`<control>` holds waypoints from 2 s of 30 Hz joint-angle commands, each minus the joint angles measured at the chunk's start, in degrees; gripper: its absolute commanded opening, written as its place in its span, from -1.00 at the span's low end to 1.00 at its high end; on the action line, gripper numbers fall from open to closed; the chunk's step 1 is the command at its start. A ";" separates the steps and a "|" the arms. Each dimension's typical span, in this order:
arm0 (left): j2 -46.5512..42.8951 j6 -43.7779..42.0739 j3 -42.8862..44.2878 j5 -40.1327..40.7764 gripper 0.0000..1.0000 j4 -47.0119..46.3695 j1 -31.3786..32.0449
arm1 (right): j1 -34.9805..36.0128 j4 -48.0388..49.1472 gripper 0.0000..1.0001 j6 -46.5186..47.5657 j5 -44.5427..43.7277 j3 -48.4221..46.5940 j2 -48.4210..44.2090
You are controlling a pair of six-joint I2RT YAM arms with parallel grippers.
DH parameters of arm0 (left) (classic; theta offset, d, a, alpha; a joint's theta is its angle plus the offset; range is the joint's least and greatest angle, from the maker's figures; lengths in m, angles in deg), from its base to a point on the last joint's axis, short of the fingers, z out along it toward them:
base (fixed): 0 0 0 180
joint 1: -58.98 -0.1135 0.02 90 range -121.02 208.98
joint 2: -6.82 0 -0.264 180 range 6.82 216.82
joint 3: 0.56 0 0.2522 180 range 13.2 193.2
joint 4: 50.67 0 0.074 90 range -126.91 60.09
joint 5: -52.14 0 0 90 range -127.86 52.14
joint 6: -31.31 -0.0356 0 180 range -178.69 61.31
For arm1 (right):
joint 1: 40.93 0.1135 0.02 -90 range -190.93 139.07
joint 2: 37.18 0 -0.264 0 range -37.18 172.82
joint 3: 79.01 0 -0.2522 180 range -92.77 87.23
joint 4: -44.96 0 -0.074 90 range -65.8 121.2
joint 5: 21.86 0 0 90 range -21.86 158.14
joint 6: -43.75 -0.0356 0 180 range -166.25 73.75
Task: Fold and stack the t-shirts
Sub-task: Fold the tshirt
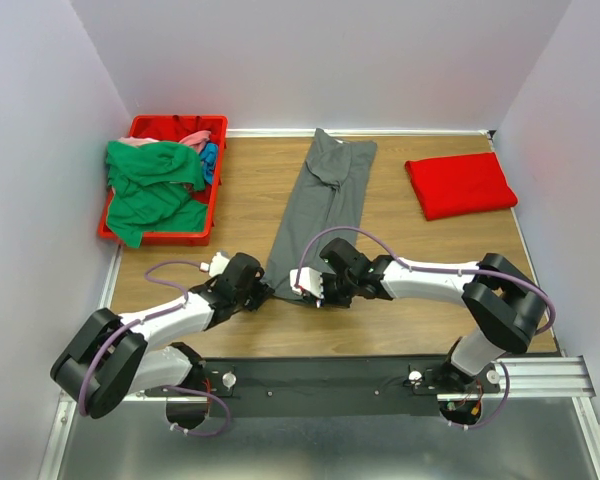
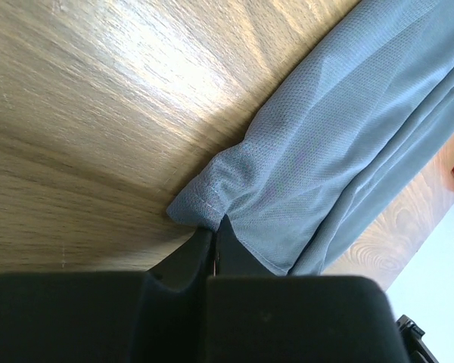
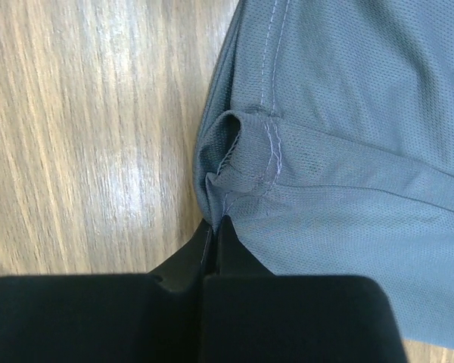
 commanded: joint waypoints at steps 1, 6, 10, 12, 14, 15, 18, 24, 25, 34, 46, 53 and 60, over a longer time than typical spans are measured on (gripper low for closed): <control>-1.21 -1.59 -1.05 2.47 -1.00 -1.51 -0.32 | 0.38 -2.87 -0.99 0.67 2.45 0.90 -0.47; -2.35 -1.86 -0.96 1.94 -1.00 -1.77 -0.41 | 0.38 -5.85 -0.99 2.51 4.12 -0.33 -1.17; -2.53 -2.74 -0.61 0.54 -1.00 -2.39 -0.32 | 0.38 -7.35 -0.99 3.22 4.74 -0.68 -1.61; -2.62 -3.09 -0.34 0.01 -1.00 -2.48 -0.41 | 0.38 -7.62 -0.99 3.66 4.74 -0.50 -1.96; -2.88 -3.18 -0.26 -0.43 -1.00 -2.57 -0.32 | 0.38 -7.70 -0.99 3.75 5.09 -0.42 -2.31; -3.23 -3.44 -0.26 -0.95 -1.00 -2.57 -0.41 | 0.38 -7.88 -0.99 3.92 5.53 -0.24 -2.66; -4.11 -4.06 -0.43 -2.18 -1.00 -2.22 -0.41 | 0.38 -8.23 -0.99 4.36 6.40 0.11 -3.28; -6.31 -5.29 -1.31 -4.73 -1.00 -0.55 -0.41 | 0.38 -10.42 -0.99 5.85 11.06 1.43 -6.26; -6.75 -5.55 -1.31 -4.91 -1.00 -0.02 -0.41 | 0.47 -10.52 -0.99 5.94 11.33 1.60 -6.70; -11.05 -8.71 -1.05 -11.67 -1.00 8.14 0.11 | 1.34 -17.00 -0.99 9.28 16.42 1.61 -10.92; -18.79 -11.88 8.88 -12.83 -1.00 22.92 0.73 | 4.60 -27.83 -0.99 11.13 14.59 -4.02 -13.48; -14.85 -12.23 10.46 -11.86 -1.00 16.16 0.64 | -3.21 -28.10 -0.99 11.13 11.78 -6.57 -16.55; -3.87 -19.60 19.24 -9.92 -1.00 8.25 -2.51 | -11.66 -27.13 -0.99 12.97 7.90 -9.29 -16.47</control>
